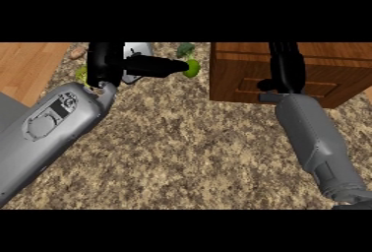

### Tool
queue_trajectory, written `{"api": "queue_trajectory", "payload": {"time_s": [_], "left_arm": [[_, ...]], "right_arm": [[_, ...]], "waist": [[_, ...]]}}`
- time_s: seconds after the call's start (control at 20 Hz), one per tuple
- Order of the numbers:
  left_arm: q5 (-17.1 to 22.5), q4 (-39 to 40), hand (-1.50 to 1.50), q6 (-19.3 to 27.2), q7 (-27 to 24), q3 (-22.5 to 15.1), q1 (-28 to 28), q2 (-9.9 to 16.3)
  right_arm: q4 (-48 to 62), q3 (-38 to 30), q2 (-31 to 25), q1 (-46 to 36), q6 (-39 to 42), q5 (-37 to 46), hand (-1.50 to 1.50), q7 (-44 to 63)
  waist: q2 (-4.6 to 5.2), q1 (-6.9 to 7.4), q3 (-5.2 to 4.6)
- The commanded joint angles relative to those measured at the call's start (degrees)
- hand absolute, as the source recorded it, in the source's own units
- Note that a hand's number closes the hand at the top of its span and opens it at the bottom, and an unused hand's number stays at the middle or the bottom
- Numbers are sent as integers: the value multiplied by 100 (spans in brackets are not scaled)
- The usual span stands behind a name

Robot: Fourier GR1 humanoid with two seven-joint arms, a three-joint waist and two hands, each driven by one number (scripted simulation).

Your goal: Pick up the can, place it into the drawer and close the drawer

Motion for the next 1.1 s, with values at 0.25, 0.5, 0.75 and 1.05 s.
{"api": "queue_trajectory", "payload": {"time_s": [0.25,0.5,0.75,1.05], "left_arm": [[-121,-397,-150,-92,-60,59,433,83],[-160,-500,-150,-179,-66,155,592,197],[-211,-819,-150,-129,-85,142,805,231],[-302,-756,-150,-71,-256,95,1076,90]], "right_arm": [[891,-203,-53,-1112,49,31,-150,167],[1092,-381,-122,-1315,309,-167,-150,-217],[856,-949,49,-1347,315,-886,-150,-932],[772,-1609,403,-1513,658,-1689,-150,-1489]], "waist": [[150,167,27],[160,154,31],[116,136,44],[121,57,41]]}}
